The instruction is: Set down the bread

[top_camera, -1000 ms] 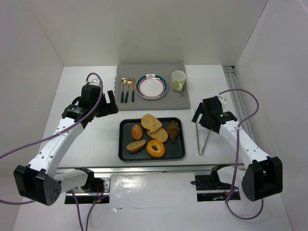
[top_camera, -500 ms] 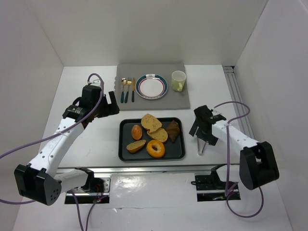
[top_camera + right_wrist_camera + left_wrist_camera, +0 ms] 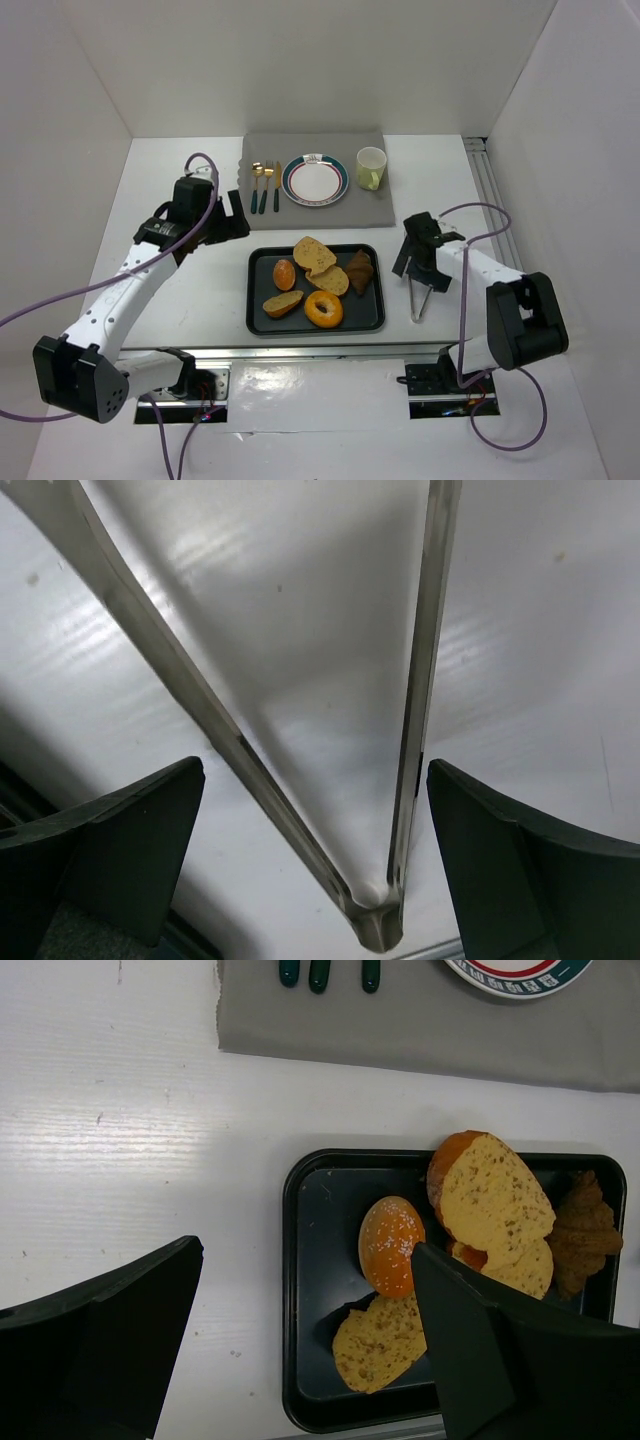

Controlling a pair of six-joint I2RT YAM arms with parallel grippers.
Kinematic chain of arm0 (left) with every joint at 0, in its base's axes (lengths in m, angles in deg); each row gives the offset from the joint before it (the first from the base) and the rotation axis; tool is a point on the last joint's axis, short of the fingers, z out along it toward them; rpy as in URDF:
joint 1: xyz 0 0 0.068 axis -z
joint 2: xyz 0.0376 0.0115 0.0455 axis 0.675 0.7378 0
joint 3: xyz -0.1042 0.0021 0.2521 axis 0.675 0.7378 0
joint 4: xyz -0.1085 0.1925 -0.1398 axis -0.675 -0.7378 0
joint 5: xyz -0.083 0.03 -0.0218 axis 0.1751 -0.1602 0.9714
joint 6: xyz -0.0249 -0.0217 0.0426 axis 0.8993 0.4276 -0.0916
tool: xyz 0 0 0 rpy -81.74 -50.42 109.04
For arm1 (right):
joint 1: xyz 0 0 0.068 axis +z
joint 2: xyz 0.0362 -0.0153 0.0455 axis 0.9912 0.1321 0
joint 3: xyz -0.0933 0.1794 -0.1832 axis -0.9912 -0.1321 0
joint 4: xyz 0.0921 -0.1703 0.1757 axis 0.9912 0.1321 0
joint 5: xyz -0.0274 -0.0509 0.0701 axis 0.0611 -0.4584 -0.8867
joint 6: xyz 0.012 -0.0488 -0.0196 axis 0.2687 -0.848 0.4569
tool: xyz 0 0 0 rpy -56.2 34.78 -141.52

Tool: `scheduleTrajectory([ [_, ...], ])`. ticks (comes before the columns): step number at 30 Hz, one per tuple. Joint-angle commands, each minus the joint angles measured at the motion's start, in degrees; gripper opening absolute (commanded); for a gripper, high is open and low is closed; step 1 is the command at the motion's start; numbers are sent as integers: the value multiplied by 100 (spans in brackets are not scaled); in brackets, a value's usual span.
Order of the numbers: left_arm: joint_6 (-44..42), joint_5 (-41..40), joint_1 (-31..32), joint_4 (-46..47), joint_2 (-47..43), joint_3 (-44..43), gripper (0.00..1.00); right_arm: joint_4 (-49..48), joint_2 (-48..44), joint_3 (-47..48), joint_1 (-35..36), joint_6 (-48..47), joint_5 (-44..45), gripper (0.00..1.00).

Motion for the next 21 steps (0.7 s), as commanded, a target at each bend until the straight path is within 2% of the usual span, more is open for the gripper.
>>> scheduleTrajectory([
  [1, -84, 130, 9, 166, 21, 52, 99, -639, 10, 177, -374, -397, -294, 100],
  [7, -136, 130, 9, 166, 21, -123, 99, -850, 266, -33, -428, -240, -637, 97],
  [13, 30, -11, 9, 139, -58, -176, 99, -1167, 327, -209, -358, 67, -612, 87],
  [19, -31, 174, 9, 70, -129, -624, 99, -973, 397, -17, -357, 323, -128, 68],
  [21, -84, 226, 9, 9, -59, -764, 99, -764, 214, 168, -305, 323, 21, 58],
])
